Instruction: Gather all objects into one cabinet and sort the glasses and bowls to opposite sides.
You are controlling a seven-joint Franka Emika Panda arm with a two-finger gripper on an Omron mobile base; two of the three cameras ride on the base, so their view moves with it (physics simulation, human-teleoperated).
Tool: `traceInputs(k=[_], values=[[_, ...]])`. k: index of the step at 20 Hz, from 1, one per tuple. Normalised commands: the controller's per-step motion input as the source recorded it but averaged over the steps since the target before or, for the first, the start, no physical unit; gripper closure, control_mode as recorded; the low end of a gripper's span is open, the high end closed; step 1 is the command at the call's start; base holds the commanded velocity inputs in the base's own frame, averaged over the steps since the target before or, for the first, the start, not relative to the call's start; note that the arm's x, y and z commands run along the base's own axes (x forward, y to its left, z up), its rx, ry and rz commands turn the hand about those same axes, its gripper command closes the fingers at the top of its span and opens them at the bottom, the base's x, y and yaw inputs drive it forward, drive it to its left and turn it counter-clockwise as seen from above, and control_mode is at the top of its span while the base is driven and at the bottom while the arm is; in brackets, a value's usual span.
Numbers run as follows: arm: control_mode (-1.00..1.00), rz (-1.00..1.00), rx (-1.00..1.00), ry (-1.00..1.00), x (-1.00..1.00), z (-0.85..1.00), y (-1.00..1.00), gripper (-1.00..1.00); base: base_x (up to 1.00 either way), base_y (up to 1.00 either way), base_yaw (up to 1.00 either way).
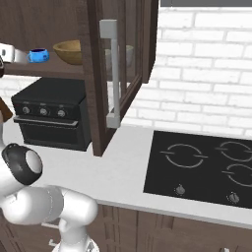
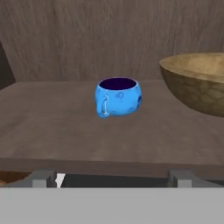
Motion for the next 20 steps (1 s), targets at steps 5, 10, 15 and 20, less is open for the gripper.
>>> traceInputs(k=[5, 10, 15, 20], values=[[-1.00, 0.00, 0.00, 0.00, 0.39, 0.00, 0.00, -1.00, 0.00, 0.00, 0.00], [-1.00, -0.02, 0.00, 0.00, 0.41, -0.05, 0.00, -1.00, 0.00, 0.00, 0.00], [-1.00, -0.01, 0.00, 0.00, 0.22, -0.03, 0.00, -1.00, 0.00, 0.00, 0.00], [-1.00, -0.04, 0.00, 0.00, 0.07, 0.00, 0.12, -1.00, 0.00, 0.00, 0.00]])
